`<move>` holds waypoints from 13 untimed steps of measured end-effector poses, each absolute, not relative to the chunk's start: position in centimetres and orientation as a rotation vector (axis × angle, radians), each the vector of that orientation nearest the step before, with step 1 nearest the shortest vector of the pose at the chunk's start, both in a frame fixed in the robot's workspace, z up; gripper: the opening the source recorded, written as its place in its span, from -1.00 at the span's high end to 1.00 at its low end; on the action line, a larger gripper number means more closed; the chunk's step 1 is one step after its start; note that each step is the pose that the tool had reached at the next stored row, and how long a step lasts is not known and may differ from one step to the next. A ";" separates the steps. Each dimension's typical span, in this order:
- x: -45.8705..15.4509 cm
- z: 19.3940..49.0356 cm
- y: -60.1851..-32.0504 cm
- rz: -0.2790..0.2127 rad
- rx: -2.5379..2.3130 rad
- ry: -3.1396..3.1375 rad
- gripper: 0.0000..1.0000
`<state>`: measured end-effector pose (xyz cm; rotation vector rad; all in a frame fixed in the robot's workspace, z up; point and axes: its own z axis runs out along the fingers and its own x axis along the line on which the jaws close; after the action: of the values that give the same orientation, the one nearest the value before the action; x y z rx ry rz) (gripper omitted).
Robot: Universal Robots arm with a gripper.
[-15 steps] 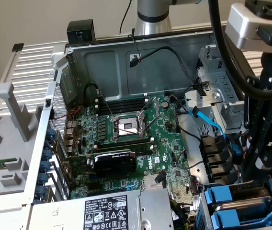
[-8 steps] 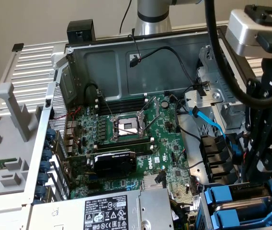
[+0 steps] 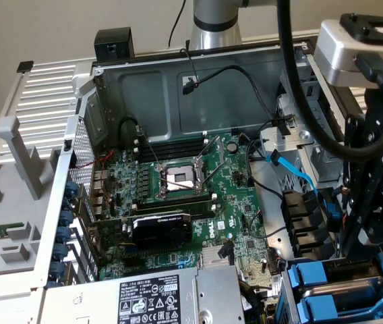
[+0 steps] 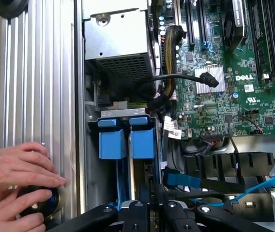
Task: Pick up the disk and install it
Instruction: 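Insert the first disk wire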
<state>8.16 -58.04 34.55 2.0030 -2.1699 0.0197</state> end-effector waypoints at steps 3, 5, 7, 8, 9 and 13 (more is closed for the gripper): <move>8.1 34.5 -58.0 0.025 2.008 -2.182 0.66; 8.1 34.5 -58.0 0.031 2.010 -2.191 0.66; 7.9 34.4 -58.0 0.032 2.008 -2.195 0.66; 7.8 34.4 -58.0 0.033 2.008 -2.196 0.66; 7.7 34.4 -58.1 0.035 2.008 -2.197 0.66; 7.7 34.3 -58.2 0.039 2.009 -2.200 0.66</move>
<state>7.71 -58.22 34.32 2.0094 -2.2003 0.0391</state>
